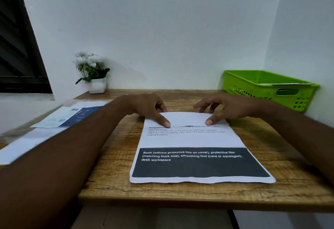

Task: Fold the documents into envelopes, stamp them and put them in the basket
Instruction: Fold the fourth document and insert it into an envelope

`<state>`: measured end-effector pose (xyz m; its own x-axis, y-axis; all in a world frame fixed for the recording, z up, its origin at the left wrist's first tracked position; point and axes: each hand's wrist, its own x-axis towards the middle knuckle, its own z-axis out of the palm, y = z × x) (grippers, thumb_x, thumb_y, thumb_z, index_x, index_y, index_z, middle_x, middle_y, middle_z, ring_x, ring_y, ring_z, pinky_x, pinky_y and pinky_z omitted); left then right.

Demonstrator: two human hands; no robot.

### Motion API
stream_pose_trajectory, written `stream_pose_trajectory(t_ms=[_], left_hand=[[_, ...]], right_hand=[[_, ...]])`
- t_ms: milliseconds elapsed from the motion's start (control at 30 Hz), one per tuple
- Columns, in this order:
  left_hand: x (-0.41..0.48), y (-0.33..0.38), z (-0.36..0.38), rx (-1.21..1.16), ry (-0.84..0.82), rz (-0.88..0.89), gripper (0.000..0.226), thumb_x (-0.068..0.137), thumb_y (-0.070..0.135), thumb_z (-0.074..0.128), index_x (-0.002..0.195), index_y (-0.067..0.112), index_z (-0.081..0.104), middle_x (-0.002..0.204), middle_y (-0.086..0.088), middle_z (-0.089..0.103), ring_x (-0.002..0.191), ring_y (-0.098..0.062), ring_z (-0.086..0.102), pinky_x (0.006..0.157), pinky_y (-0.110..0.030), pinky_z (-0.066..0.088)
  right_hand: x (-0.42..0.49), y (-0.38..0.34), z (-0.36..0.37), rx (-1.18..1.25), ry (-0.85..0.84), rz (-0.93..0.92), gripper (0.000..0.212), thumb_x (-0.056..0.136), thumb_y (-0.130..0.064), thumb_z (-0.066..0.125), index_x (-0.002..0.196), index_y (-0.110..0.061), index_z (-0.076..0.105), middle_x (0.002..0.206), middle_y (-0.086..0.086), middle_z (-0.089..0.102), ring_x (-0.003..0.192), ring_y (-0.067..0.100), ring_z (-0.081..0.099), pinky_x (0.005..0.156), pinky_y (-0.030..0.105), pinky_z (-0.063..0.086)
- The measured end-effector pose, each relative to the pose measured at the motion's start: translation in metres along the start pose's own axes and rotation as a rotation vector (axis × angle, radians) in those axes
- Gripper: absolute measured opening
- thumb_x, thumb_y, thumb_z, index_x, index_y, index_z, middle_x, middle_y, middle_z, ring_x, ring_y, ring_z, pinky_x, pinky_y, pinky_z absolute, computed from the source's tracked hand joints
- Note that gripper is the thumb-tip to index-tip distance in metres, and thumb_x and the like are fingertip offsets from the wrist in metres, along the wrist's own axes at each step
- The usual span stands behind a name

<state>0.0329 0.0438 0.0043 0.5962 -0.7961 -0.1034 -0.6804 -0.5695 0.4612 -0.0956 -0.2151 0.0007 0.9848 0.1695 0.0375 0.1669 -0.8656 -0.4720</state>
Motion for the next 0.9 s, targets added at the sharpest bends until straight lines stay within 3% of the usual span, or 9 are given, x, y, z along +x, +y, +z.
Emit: stream_pose_trajectory(t_ms=[167, 333, 400, 433, 500, 567, 733, 800, 900], left_hand=[[-0.0021, 0.0025, -0.0001, -0.097, 0.024, 0.019, 0.044, 0.060, 0.030, 0.090, 0.089, 0.020, 0.059, 0.089, 0.004, 0.068, 0.081, -0.010, 0.063, 0.070, -0.025, 0.047], [-0.0026, 0.0022, -0.0029, -0.221, 0.094, 0.050, 0.054, 0.059, 0.017, 0.091, 0.105, 0.022, 0.063, 0.087, 0.004, 0.069, 0.080, -0.008, 0.065, 0.068, -0.019, 0.046], [-0.0036, 0.0036, -0.0038, -0.242, 0.157, 0.074, 0.052, 0.060, 0.015, 0.090, 0.105, 0.023, 0.067, 0.086, 0.008, 0.072, 0.078, -0.005, 0.067, 0.063, -0.018, 0.048], [-0.0042, 0.0042, -0.0043, -0.253, 0.199, 0.080, 0.048, 0.060, 0.015, 0.090, 0.103, 0.025, 0.069, 0.088, 0.007, 0.073, 0.077, -0.007, 0.068, 0.061, -0.022, 0.048], [-0.0047, 0.0042, -0.0053, -0.271, 0.292, 0.085, 0.040, 0.060, 0.018, 0.090, 0.095, 0.026, 0.072, 0.091, 0.002, 0.073, 0.074, -0.016, 0.067, 0.060, -0.034, 0.044], [-0.0046, 0.0037, -0.0064, -0.292, 0.357, 0.107, 0.032, 0.059, 0.018, 0.091, 0.086, 0.025, 0.074, 0.086, 0.000, 0.074, 0.071, -0.021, 0.067, 0.056, -0.045, 0.045], [-0.0052, 0.0030, -0.0063, -0.275, 0.395, 0.143, 0.035, 0.048, 0.032, 0.089, 0.079, 0.024, 0.073, 0.082, -0.003, 0.073, 0.081, -0.036, 0.069, 0.061, -0.066, 0.050], [-0.0042, 0.0024, -0.0065, -0.271, 0.403, 0.169, 0.032, 0.052, 0.028, 0.089, 0.079, 0.022, 0.073, 0.082, -0.004, 0.073, 0.080, -0.037, 0.069, 0.064, -0.064, 0.051], [-0.0025, 0.0018, -0.0086, -0.271, 0.411, 0.228, 0.020, 0.066, 0.007, 0.084, 0.081, 0.014, 0.073, 0.082, -0.004, 0.073, 0.076, -0.019, 0.067, 0.075, -0.044, 0.055]], right_hand=[[-0.0022, -0.0023, 0.0001, -0.027, 0.014, 0.035, 0.072, 0.074, -0.033, 0.082, 0.138, -0.032, 0.050, 0.126, -0.019, 0.057, 0.115, -0.004, 0.051, 0.077, 0.004, 0.036], [0.0006, -0.0015, 0.0008, -0.011, 0.176, 0.015, 0.081, 0.062, -0.031, 0.090, 0.133, -0.037, 0.051, 0.109, -0.010, 0.062, 0.103, 0.006, 0.055, 0.081, 0.013, 0.040], [0.0009, -0.0029, 0.0012, -0.005, 0.259, -0.019, 0.080, 0.061, -0.027, 0.091, 0.130, -0.038, 0.051, 0.106, -0.008, 0.061, 0.097, 0.002, 0.055, 0.083, 0.009, 0.041], [0.0012, -0.0030, 0.0010, -0.010, 0.301, -0.041, 0.079, 0.062, -0.026, 0.091, 0.129, -0.038, 0.052, 0.105, -0.007, 0.061, 0.097, 0.001, 0.055, 0.088, 0.010, 0.042], [0.0015, -0.0018, 0.0005, -0.019, 0.384, -0.083, 0.075, 0.063, -0.025, 0.090, 0.128, -0.041, 0.054, 0.101, -0.006, 0.063, 0.099, 0.007, 0.059, 0.099, 0.030, 0.046], [-0.0002, -0.0022, -0.0001, -0.049, 0.457, -0.092, 0.070, 0.066, -0.027, 0.087, 0.124, -0.046, 0.054, 0.097, -0.011, 0.064, 0.101, 0.011, 0.060, 0.096, 0.046, 0.048], [-0.0013, -0.0075, 0.0000, -0.120, 0.489, -0.101, 0.042, 0.068, -0.027, 0.081, 0.105, -0.042, 0.065, 0.098, -0.015, 0.069, 0.098, 0.009, 0.063, 0.087, 0.047, 0.052], [-0.0016, -0.0080, 0.0000, -0.120, 0.479, -0.101, 0.034, 0.070, -0.023, 0.080, 0.097, -0.039, 0.069, 0.093, -0.017, 0.071, 0.092, 0.009, 0.066, 0.083, 0.046, 0.053], [-0.0019, -0.0100, -0.0011, -0.162, 0.480, -0.073, 0.027, 0.070, -0.025, 0.078, 0.087, -0.044, 0.068, 0.085, -0.018, 0.071, 0.086, 0.008, 0.066, 0.081, 0.046, 0.053]])
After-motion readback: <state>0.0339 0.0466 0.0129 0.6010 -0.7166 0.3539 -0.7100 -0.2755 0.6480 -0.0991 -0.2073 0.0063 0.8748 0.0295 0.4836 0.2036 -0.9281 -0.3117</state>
